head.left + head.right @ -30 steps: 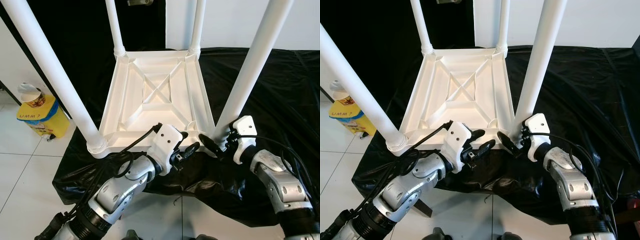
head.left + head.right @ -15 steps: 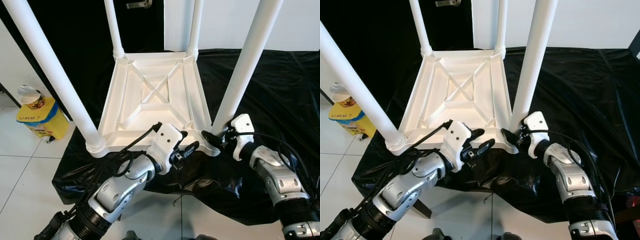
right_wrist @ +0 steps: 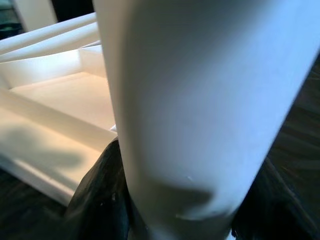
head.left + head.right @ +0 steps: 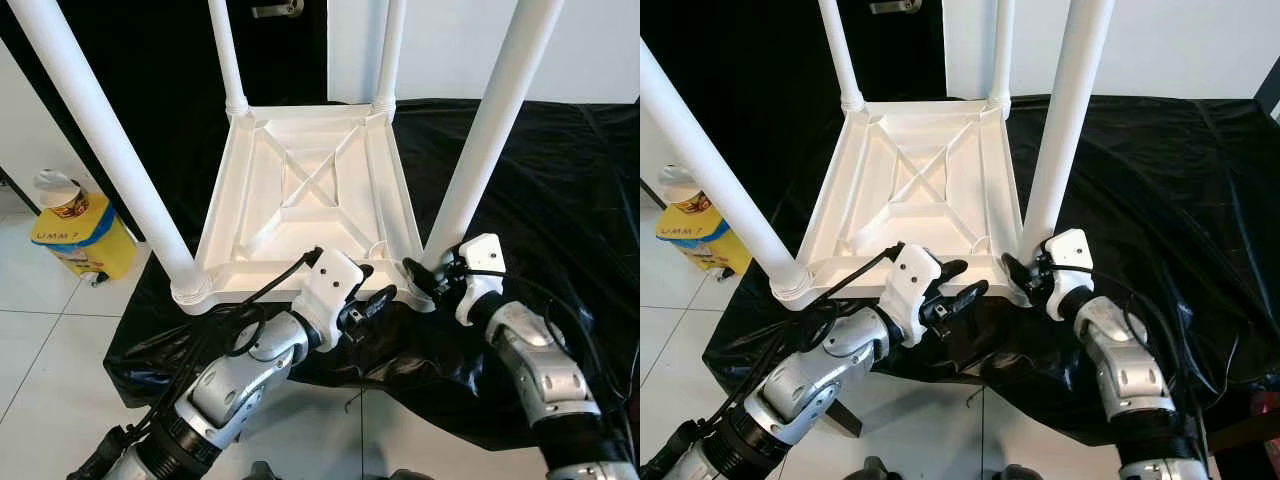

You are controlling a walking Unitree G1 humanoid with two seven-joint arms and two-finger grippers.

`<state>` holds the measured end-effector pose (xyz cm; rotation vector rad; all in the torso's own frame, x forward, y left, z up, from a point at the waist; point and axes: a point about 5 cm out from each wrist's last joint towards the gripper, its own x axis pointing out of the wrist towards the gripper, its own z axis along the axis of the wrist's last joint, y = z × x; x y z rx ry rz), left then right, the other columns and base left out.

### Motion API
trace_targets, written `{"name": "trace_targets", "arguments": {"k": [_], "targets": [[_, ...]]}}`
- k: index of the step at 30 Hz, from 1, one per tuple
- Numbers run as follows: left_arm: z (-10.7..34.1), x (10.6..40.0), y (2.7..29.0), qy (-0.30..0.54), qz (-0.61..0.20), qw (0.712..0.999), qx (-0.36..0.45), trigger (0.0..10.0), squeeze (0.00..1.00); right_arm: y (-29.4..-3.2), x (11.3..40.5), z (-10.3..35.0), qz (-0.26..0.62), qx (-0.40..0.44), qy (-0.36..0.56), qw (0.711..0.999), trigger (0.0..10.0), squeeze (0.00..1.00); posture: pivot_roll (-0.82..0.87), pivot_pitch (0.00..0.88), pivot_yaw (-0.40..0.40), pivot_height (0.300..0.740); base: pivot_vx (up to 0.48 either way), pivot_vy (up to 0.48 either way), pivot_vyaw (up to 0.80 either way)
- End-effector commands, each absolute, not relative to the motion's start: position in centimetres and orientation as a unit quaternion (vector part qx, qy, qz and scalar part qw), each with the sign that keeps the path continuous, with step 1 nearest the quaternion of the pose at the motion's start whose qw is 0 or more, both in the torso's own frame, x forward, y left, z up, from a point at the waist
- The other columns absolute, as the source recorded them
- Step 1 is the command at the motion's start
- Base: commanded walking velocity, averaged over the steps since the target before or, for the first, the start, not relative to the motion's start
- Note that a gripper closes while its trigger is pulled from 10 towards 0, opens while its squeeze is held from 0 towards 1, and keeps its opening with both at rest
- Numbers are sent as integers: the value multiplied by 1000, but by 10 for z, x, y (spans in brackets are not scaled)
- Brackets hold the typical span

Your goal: Building children table

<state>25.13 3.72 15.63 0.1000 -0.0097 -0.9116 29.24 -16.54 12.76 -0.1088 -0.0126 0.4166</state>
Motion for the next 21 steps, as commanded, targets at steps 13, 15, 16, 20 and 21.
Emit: {"name": "trace_targets", "arguments": {"k": [13, 15, 16, 20, 21], "targets": [[154, 241, 32, 2, -522, 852, 52, 10000, 0, -139, 277, 117, 55, -18, 14, 998, 10000, 0, 31, 72, 11, 740, 0, 0, 0], [154, 241, 32, 2, -521, 852, 52, 10000, 0, -130, 274, 115, 38, -6, 23, 999, 10000, 0, 32, 75, 11, 740, 0, 0, 0], [154, 241, 32, 2, -521, 852, 52, 10000, 0, -130, 274, 115, 38, -6, 23, 999, 10000, 0, 32, 75, 11, 740, 0, 0, 0], [154, 241, 32, 3, -521, 852, 51, 10000, 0, -121, 271, 114, 37, 2, 27, 999, 10000, 0, 32, 77, 13, 740, 0, 0, 0], [154, 241, 32, 3, -521, 852, 51, 10000, 0, -119, 270, 115, 35, 2, 26, 999, 10000, 0, 32, 78, 13, 740, 0, 0, 0]]}}
